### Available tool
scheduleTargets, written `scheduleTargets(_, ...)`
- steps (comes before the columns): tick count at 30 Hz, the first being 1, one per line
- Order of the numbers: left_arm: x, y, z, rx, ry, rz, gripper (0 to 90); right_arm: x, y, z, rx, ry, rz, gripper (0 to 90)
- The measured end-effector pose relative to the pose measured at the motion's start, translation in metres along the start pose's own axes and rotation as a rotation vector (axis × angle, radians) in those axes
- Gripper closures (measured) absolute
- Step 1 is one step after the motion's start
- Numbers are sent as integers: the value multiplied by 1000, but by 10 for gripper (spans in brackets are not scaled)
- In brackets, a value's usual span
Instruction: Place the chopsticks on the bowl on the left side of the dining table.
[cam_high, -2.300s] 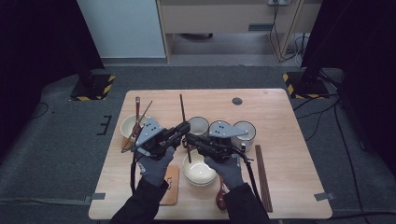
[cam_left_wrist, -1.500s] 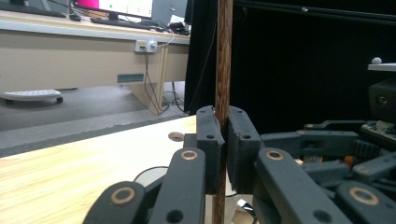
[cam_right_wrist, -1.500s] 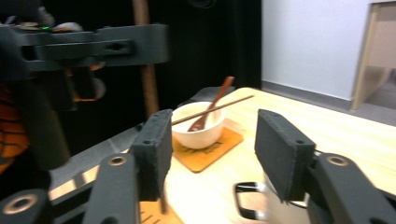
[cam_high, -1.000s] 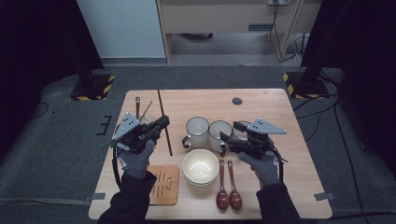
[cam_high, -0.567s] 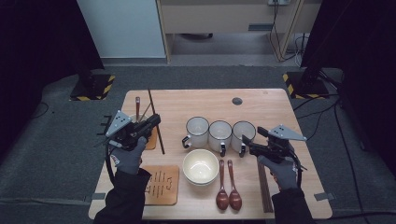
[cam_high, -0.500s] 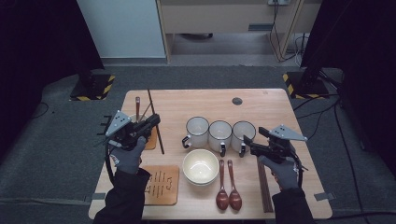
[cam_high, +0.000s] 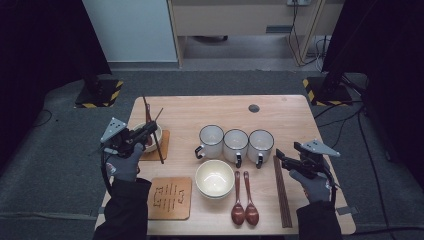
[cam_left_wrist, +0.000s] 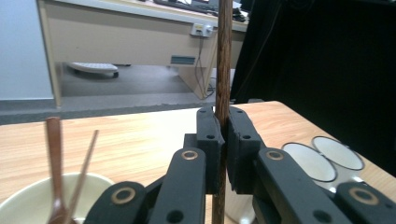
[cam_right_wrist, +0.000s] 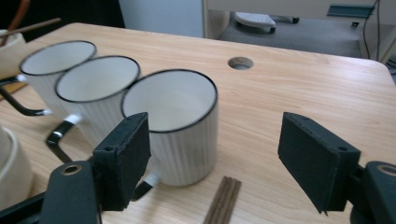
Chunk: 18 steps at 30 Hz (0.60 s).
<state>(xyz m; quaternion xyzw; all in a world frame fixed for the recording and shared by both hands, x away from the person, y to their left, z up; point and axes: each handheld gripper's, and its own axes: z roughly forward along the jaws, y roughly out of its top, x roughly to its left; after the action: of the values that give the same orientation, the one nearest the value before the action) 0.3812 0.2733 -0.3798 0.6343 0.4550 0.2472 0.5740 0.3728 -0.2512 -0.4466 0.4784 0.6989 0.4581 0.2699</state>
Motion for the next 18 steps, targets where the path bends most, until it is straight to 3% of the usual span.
scheduleTargets(7, 19, 0, -4, 29, 53, 2, 836, -13, -10, 3, 32, -46, 5, 245)
scheduleTargets(18, 42, -3, -1, 77, 89, -3, 836, -23, -26, 13, 81, -104, 11, 248)
